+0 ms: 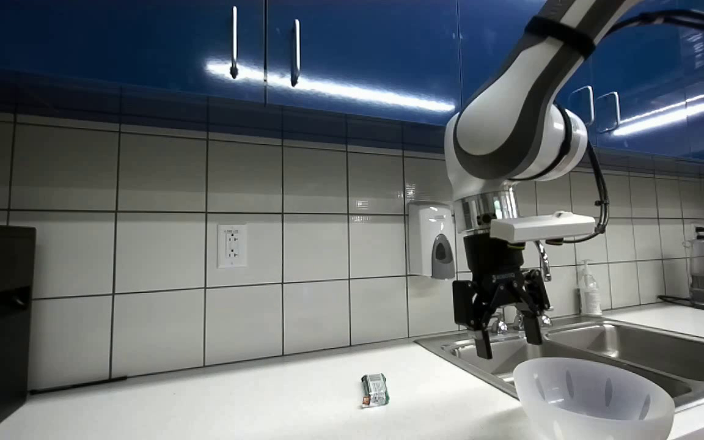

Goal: Put the bowl in the sink.

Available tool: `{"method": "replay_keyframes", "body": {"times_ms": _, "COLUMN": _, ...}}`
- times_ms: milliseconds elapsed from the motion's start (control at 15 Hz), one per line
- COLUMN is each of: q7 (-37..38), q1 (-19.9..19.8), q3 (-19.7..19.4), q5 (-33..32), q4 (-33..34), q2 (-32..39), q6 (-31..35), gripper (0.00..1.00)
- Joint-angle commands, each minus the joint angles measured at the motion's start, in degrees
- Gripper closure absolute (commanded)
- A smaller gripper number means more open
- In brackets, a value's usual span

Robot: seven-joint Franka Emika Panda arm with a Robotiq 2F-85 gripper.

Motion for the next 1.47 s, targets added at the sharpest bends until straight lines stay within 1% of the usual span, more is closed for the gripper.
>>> {"method": "replay_keyframes", "body": {"times_ms": 0, "q7": -2.2, "q1": -1.5, "q3": -1.6, "q5": -2.1, "q4": 2.1, "q2": 4.1, "q6": 2.3, "gripper": 0.00}}
{"method": "replay_keyframes", "body": {"times_ms": 600, "q7": -2.0, "q1": -2.7, "q3": -4.7, "q5": -2.0, "q4": 3.4, "q2": 7.8, "q6": 4.3, "gripper": 0.00}}
{"method": "replay_keyframes", "body": {"times_ms": 933, "q7": -2.0, "q1": -3.2, "q3": -5.5, "q5": -2.4, "q4": 3.3, "q2": 10.1, "q6": 5.2, "gripper": 0.00}}
{"method": "replay_keyframes", "body": {"times_ms": 1400, "q7": -1.0, "q1": -2.8, "q3": -5.8, "q5": -5.5, "q4": 2.8, "q2": 15.4, "q6": 7.8, "gripper": 0.00}}
